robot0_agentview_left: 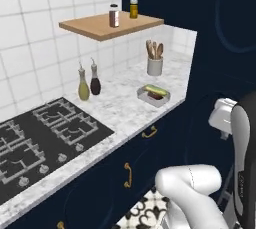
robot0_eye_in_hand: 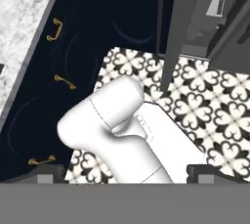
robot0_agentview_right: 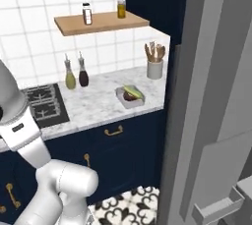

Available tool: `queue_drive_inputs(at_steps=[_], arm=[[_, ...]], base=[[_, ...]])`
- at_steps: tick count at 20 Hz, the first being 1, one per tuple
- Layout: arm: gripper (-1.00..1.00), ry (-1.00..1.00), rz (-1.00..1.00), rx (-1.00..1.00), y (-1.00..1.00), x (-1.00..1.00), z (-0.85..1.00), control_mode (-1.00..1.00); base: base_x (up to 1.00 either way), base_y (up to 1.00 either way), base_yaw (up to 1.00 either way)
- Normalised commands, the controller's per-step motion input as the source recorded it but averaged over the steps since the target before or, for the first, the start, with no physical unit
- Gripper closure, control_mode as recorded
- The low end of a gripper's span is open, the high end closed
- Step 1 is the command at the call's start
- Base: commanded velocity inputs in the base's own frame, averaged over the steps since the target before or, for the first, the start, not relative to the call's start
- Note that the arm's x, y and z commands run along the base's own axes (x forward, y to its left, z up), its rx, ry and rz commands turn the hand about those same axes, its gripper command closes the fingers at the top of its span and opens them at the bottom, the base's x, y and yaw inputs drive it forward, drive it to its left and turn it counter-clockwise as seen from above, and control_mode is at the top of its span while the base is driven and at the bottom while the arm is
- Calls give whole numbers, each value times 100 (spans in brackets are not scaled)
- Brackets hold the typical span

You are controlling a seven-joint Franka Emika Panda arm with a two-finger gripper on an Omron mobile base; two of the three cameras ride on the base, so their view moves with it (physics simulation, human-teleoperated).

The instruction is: Take the meat container that has the chicken drumstick and place it on the second highest rack of the freezer. Then take the vegetable container that has the potato and corn and place it on the highest rack of the freezer.

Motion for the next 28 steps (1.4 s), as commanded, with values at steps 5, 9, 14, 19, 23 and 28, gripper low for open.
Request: queue_drive_inputs(at_steps=[5, 9, 14, 19, 23, 28], arm=[[-100, 0, 0, 0, 0, 0, 0, 100], [-100, 0, 0, 0, 0, 0, 0, 100], [-100, 2, -4, 1, -1, 20, 0, -100], [-100, 11, -9, 12, -25, 100, -1, -100], [-100, 10, -1, 4, -8, 100, -34, -100], [-100, 0, -2, -1, -2, 100, -71, -100]], base=[[71, 44, -41], [84, 53, -35], [70, 3, -24], [0, 0, 0], [0, 0, 0], [0, 0, 0]])
